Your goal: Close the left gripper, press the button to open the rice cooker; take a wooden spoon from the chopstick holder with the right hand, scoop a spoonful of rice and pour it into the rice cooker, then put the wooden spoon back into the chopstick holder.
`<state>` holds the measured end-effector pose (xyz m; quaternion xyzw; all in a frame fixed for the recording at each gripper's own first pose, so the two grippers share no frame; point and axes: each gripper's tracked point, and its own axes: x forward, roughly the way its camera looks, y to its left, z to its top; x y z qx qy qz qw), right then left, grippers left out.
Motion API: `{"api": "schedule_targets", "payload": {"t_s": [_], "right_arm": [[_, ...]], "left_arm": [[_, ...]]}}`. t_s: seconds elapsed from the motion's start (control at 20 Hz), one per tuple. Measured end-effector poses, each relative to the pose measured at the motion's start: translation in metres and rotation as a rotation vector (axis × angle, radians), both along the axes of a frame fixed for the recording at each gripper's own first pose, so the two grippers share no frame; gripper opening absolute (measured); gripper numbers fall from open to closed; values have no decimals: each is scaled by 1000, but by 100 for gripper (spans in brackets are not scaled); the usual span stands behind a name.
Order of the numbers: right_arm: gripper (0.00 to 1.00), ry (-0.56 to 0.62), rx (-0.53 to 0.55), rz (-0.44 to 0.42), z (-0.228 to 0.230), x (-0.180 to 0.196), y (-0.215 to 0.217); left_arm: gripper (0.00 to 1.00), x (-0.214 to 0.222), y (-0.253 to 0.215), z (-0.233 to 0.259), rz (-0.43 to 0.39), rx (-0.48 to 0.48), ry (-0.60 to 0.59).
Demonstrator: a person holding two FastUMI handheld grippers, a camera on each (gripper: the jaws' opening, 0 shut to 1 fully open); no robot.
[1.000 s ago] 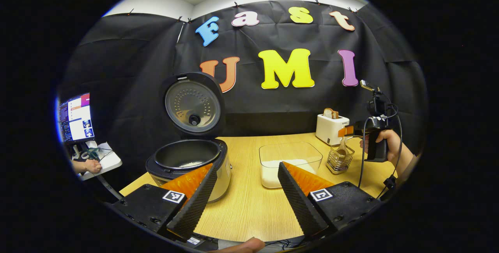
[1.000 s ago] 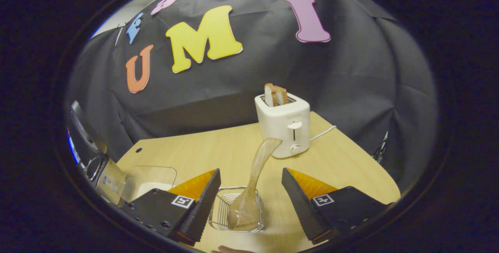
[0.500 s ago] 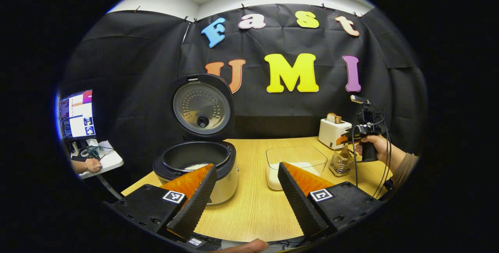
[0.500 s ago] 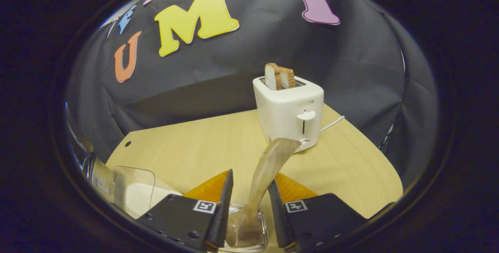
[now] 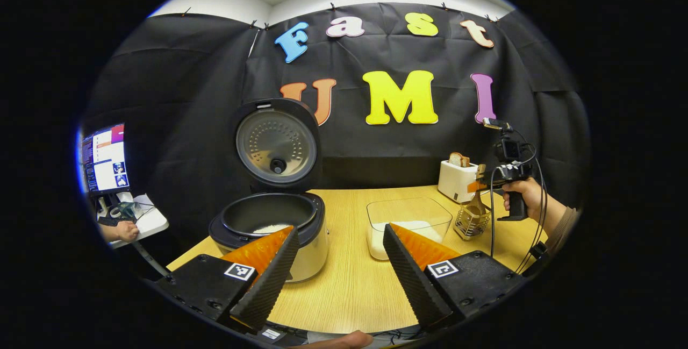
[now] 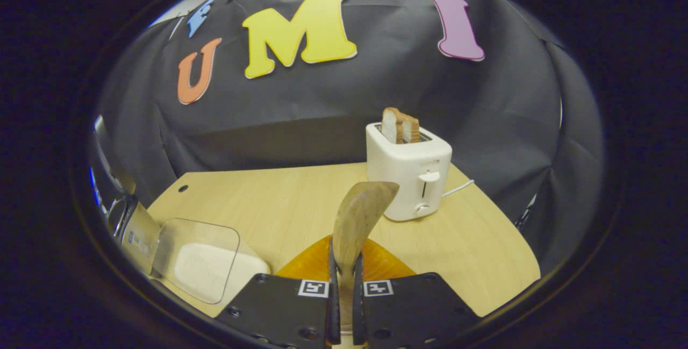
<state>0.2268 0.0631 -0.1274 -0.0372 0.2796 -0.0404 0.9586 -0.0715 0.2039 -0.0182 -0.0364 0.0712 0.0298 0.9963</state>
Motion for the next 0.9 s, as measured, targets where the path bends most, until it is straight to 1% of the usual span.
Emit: {"api": "schedule_targets", "payload": {"t_s": [0.1,0.2,0.25,0.3,0.5,0.6,0.7,0.85,0.9], "right_arm": [[8,-46,-34,6,21,-9,9],[9,-83,-61,-5,42,-16,16],[0,-110,-56,-27,55,-18,19],[1,-136,-54,-32,68,-19,25],[0,-206,-45,39,106,-26,77],[0,-220,-48,85,111,-26,109],[0,-226,-55,128,107,-25,141],[0,-212,-52,164,82,-21,179],[0,-207,-51,163,70,-18,186]], "left_arm": [[100,-3,6,1,8,-6,-2],[100,-6,10,4,15,-9,-10],[100,-7,12,7,17,-9,-16],[100,-9,14,8,18,-12,-22],[100,-14,21,14,16,-38,-41],[100,-14,24,13,15,-37,-39],[100,-13,25,10,15,-31,-32],[100,-13,26,8,15,-21,-23],[96,-13,27,7,17,-18,-22]]}}
